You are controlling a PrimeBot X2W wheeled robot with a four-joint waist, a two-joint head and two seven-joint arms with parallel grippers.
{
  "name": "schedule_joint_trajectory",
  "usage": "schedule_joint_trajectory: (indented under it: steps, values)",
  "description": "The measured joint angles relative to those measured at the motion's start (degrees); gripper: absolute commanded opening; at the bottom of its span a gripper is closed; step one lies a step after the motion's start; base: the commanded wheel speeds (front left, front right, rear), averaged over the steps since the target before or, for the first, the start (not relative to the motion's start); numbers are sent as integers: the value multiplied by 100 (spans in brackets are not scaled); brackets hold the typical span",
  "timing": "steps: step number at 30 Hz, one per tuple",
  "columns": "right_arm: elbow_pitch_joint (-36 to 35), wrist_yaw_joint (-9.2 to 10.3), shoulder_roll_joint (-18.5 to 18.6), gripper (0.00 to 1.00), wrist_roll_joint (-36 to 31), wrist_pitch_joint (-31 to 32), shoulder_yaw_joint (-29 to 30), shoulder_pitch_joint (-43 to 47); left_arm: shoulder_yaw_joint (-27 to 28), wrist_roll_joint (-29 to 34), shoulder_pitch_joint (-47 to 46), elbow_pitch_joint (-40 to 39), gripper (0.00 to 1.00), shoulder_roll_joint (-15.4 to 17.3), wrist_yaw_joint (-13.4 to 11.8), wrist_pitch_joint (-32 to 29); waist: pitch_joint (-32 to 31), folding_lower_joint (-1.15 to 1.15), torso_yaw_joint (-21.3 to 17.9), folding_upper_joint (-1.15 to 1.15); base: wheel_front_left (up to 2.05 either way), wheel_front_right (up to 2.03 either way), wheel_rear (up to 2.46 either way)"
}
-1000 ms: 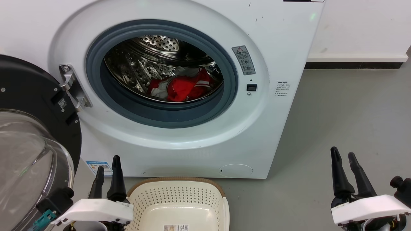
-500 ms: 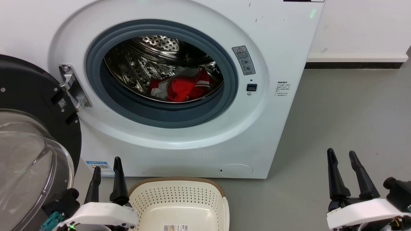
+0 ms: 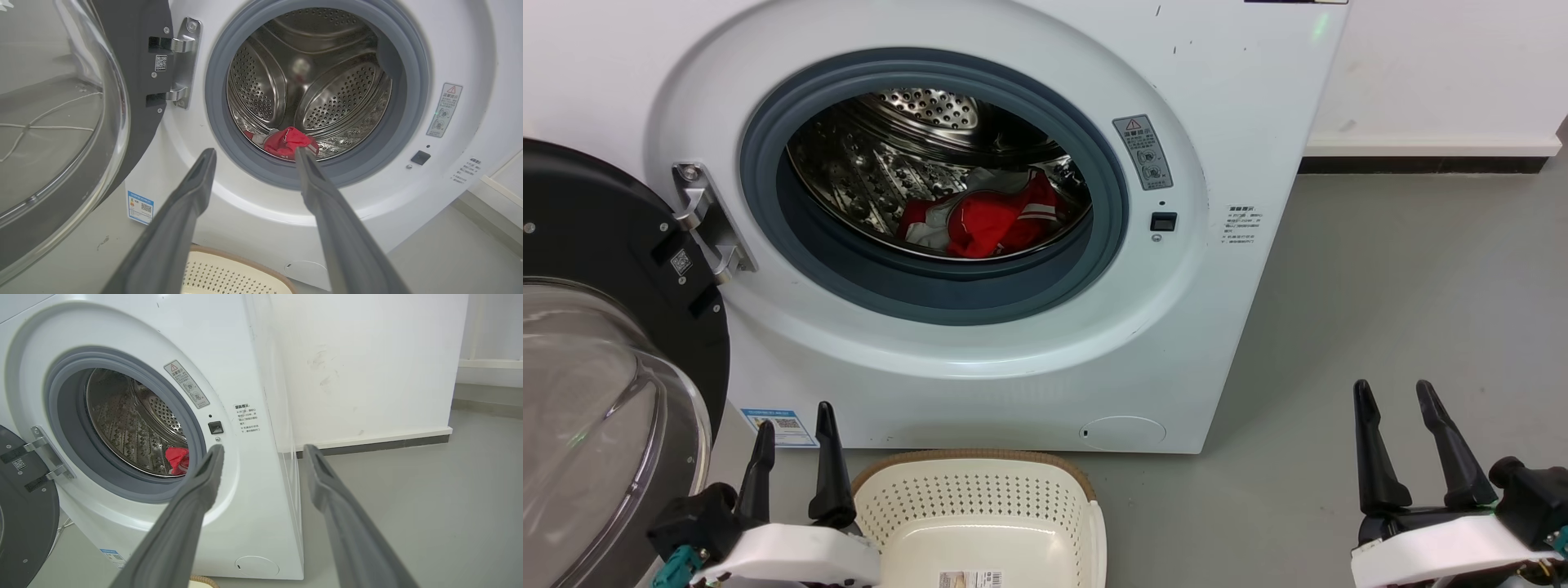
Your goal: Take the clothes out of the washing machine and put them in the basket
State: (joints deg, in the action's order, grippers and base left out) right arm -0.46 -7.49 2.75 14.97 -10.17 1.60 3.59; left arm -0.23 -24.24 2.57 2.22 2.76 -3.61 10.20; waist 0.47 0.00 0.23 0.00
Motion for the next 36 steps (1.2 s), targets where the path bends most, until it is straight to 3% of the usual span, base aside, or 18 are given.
schedule_joint_trajectory:
  steps: [36]
  values:
    - [-274, -1, 2, 100, -1722, -437, -54, 248, -120, 1507, 200, 36, 100, 5, -101, 436, 17, 0, 7, 0, 0, 0, 0]
